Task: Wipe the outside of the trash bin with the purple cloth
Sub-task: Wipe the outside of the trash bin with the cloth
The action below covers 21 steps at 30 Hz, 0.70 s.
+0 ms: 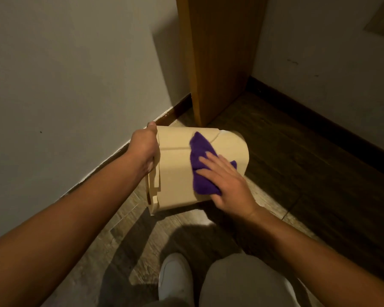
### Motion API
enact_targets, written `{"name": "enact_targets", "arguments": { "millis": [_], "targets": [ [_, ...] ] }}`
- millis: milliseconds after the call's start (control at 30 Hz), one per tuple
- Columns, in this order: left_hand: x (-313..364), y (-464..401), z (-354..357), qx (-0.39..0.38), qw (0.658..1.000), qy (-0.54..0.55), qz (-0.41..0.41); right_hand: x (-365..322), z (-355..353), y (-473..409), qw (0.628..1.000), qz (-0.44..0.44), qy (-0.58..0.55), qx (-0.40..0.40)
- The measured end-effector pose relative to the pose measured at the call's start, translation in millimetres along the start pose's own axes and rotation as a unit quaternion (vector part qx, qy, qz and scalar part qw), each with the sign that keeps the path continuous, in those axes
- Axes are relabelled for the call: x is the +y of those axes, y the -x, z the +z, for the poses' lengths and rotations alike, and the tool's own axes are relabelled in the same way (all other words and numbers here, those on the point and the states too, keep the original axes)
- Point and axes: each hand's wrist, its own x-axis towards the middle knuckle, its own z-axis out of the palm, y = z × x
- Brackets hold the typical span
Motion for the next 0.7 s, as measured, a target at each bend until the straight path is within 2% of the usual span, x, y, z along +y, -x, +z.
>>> {"name": "enact_targets", "arguments": {
  "millis": [167, 233, 300, 467, 567, 700],
  "targets": [
    [3, 9, 2, -0.007, 0.999, -0.029, 0.021, 7, -41, -13, 0.980, 0.161, -0.022, 0.111],
    [8, 18, 4, -0.017, 0.997, -0.060, 0.041, -9, -51, -32, 0.977, 0.147, -0.058, 0.142],
    [12, 29, 7, -0.030, 0.994, -0.088, 0.053, -33, -53, -49, 0.982, 0.110, -0.079, 0.134],
    [17, 32, 10, -0.086, 0.983, -0.140, 0.079, -77, -26, -65, 0.993, 0.056, -0.102, 0.035],
    [17, 26, 0, -0.088, 0.972, -0.196, 0.095, -83, -10, -61, 0.994, 0.037, -0.104, 0.013],
    [24, 21, -21, -0.160, 0.979, -0.127, -0.006, -84, -4, -67, 0.992, 0.045, -0.109, 0.039]
  ]
}}
